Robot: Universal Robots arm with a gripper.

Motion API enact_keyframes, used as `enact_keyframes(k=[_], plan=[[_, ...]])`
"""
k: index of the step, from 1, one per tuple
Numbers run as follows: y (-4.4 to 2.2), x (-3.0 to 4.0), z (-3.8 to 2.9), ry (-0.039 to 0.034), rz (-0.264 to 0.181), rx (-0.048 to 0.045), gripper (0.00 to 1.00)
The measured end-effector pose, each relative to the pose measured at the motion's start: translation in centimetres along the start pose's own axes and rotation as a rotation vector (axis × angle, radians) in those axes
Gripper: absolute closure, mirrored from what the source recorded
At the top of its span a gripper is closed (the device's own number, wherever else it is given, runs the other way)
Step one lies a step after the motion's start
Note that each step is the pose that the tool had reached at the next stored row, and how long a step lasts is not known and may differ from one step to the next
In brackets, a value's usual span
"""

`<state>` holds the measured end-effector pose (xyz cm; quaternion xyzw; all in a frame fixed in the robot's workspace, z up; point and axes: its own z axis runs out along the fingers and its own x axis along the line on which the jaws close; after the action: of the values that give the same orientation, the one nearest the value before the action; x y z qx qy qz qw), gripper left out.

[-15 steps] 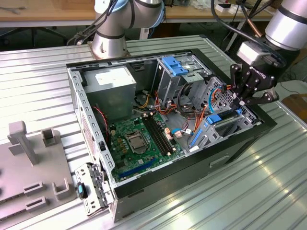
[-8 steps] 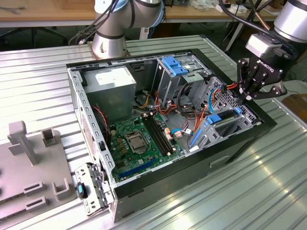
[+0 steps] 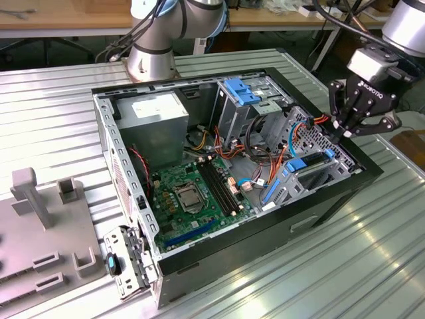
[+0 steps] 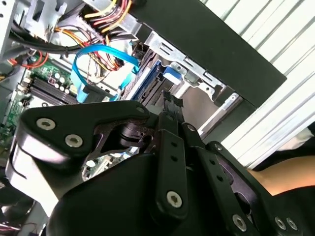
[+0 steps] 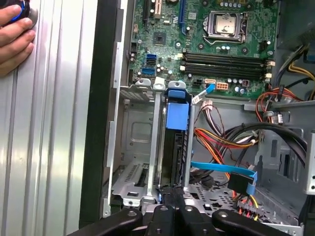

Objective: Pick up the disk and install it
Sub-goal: 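Insert the first disk wire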

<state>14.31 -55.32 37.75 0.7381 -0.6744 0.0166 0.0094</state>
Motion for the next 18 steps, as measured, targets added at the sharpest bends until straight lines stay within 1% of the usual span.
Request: enact_keyframes(k=[2, 3, 7, 8, 10, 12, 13, 16, 18], plan=[[-0.03, -0.37, -0.03, 0.0006, -0.004, 0.0001, 0.89], [-0.06, -0.69, -0.03, 0.0004, -0.012, 0.0004, 0.89], [-0.15, -1.63, -0.07, 0.0002, -0.035, 0.0012, 0.89], [-0.16, -1.7, -0.08, 0.0003, -0.043, 0.0015, 0.89], [-0.17, -1.73, -0.07, -0.0003, -0.108, 0.004, 0.89], [-0.16, -1.73, -0.07, -0.0007, -0.147, 0.0054, 0.89], [-0.16, -1.73, -0.07, -0.0008, -0.178, 0.0066, 0.89], [-0.17, -1.74, -0.07, -0.0012, -0.24, 0.0089, 0.89], [-0.33, -1.8, -0.06, -0.0015, -0.254, 0.0094, 0.89]])
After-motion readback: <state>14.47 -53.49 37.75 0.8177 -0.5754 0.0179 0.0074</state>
